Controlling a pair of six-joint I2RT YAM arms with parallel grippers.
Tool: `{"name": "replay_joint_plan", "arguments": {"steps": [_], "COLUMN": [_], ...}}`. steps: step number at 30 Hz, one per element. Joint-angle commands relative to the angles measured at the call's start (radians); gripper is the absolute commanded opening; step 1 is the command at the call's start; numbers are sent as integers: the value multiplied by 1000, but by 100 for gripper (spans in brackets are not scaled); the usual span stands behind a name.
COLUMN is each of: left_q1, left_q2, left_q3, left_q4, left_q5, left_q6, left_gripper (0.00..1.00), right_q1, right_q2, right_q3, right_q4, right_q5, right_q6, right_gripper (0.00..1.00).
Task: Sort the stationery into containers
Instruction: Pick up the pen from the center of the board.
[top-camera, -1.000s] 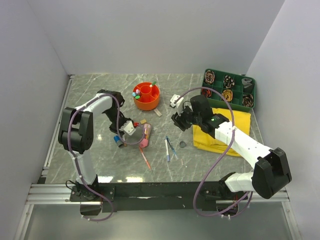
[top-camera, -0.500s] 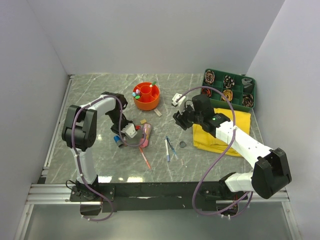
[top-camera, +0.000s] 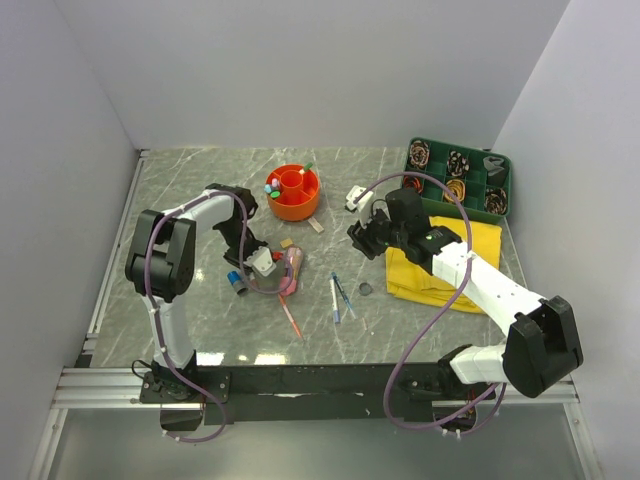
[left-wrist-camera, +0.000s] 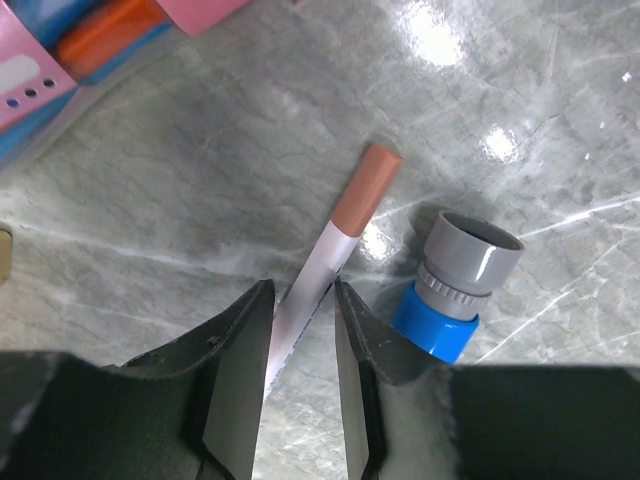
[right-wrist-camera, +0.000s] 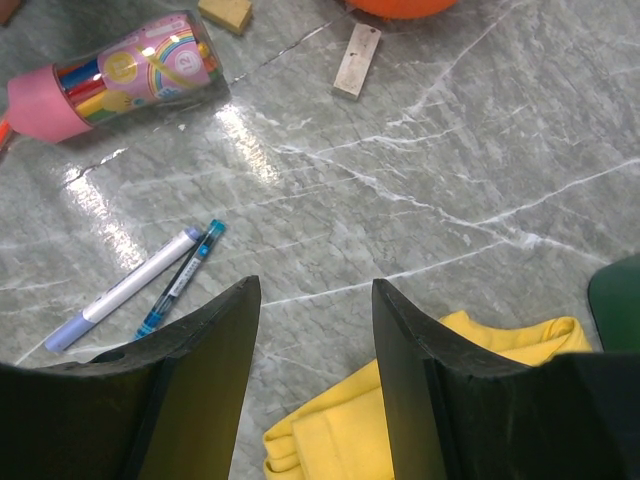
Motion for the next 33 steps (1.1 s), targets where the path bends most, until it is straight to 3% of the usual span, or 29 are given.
{"name": "replay_joint_plan", "arguments": {"steps": [1,4,11,15,16,26,33], "left_q1": [-25,-31,-39,-45,-45,17,67], "left_q2": [28,22,29,48,54,78,42], "left_q3": [-24,-52,-46,0,20,331,572], "left_q4": [20,72,98,64,35,-207,-209], "left_q5": [21,35,52,66,74,144,314], "left_q6": [317,265,200,137,99,-38,-163], "left_gripper": [36,29,25,2,1,1,1], "right_q1": [-12,-12,-15,-14,-14,-15,-14], "right_q2": [-17,-8,14,29,31,103,155], "right_q3": [-1,7,30,41,44,151,203], "right_q4": [39,44,41,50,50,12,0], "right_q5": [2,-1,-8,-9,-9,-9,-5], "right_q6": [3,9,17,26,29,31,32], "right_gripper": [57,57,57,57,57,57,57]}}
